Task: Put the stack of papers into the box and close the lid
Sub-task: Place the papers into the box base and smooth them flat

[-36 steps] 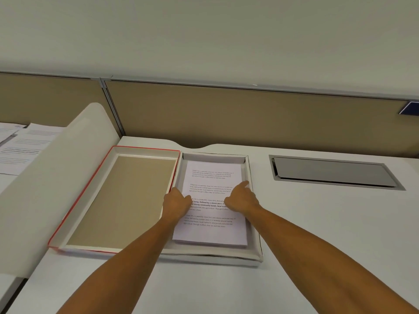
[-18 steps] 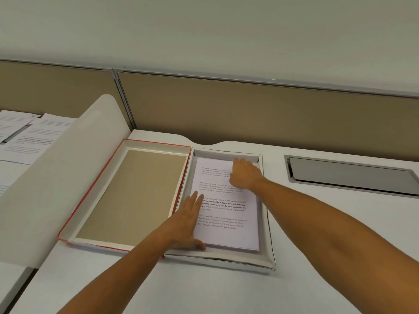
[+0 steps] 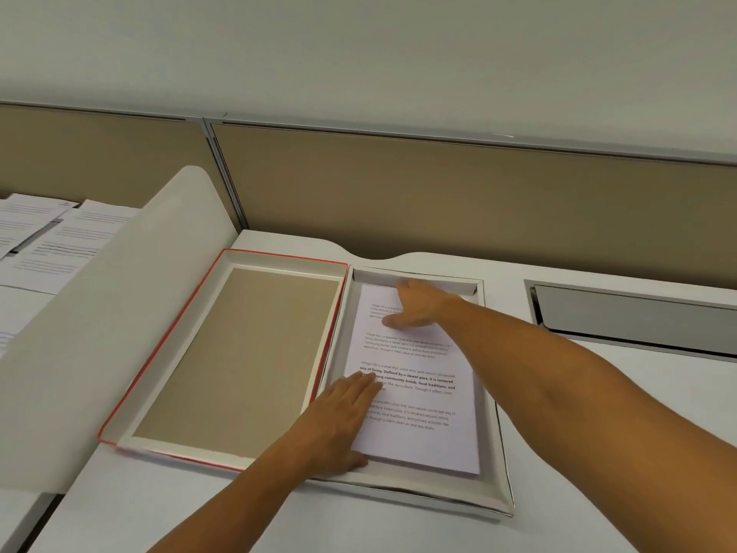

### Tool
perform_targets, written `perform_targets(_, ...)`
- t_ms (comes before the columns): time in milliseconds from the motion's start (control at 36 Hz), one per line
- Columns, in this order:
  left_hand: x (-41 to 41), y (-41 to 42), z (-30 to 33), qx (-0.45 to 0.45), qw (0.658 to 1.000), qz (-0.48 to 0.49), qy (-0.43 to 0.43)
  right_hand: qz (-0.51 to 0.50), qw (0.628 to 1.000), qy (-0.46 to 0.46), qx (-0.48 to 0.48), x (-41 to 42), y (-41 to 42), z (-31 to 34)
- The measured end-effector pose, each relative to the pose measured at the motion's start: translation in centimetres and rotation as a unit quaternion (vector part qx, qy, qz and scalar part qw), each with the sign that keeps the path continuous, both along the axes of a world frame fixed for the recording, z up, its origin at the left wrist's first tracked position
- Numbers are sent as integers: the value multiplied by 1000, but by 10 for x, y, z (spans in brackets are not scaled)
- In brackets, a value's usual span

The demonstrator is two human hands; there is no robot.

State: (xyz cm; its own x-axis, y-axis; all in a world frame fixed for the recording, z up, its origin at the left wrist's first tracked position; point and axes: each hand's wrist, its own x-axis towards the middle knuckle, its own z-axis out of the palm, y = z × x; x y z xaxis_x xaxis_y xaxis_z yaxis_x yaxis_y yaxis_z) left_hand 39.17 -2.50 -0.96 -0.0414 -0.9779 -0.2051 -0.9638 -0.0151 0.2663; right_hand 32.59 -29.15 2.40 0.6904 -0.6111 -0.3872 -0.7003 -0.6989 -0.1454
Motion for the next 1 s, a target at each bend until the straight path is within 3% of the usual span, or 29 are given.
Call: perform_targets(1000, 2, 2, -1, 5, 1000, 19, 21, -34, 999, -19, 31, 0, -7, -12)
